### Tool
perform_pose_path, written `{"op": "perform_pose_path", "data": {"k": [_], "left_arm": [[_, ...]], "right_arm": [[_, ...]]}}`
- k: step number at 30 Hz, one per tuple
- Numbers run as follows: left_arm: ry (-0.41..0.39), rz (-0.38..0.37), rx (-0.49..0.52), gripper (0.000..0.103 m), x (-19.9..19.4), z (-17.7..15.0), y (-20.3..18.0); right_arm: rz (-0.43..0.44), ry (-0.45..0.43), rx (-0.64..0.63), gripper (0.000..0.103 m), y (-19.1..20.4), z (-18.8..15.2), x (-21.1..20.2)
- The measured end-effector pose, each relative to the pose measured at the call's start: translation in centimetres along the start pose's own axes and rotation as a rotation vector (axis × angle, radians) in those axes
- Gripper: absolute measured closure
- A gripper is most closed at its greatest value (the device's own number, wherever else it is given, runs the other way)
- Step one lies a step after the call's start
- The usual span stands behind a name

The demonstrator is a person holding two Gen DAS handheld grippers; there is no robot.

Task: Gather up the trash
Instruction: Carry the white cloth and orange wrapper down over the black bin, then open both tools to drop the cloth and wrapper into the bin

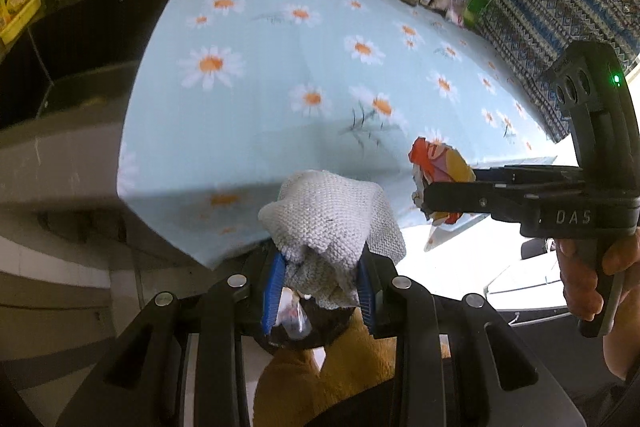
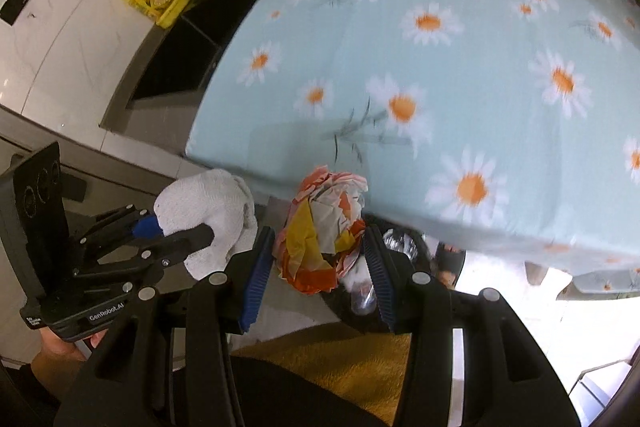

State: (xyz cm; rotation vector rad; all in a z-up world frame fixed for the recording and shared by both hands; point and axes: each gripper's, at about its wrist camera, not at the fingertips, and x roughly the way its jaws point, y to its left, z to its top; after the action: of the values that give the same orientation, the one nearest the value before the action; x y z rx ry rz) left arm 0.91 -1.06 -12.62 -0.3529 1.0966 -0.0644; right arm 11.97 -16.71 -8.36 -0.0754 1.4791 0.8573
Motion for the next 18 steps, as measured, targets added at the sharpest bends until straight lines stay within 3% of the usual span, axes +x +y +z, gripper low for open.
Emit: {"op": "perform_pose_path", "data": {"k": [8,14,15,18], "left_arm": [[0.084,-0.002,-0.044,0.072,2.4,-2.6,0.9],[0.151,-0.008,-0.054,0.071,4.4,-3.8,0.9],[0.165,-0.007,-0.049,0.070,4.8,-4.0,0.8],[0.187,0.003,-0.063,0.062,5.4,-4.1,0.6]], "right_arm": [[-0.001,0.111,0.037,0.055,-1.0,-3.2,3.6],[0.005,0.147,0.074,0.055,-1.9,-4.5,5.0],[0.005,0.151,0.076,0.053,-1.9,-4.5,5.2],[0.009,0.163,0.097,0.032,-2.3,-4.6,5.6]]}}
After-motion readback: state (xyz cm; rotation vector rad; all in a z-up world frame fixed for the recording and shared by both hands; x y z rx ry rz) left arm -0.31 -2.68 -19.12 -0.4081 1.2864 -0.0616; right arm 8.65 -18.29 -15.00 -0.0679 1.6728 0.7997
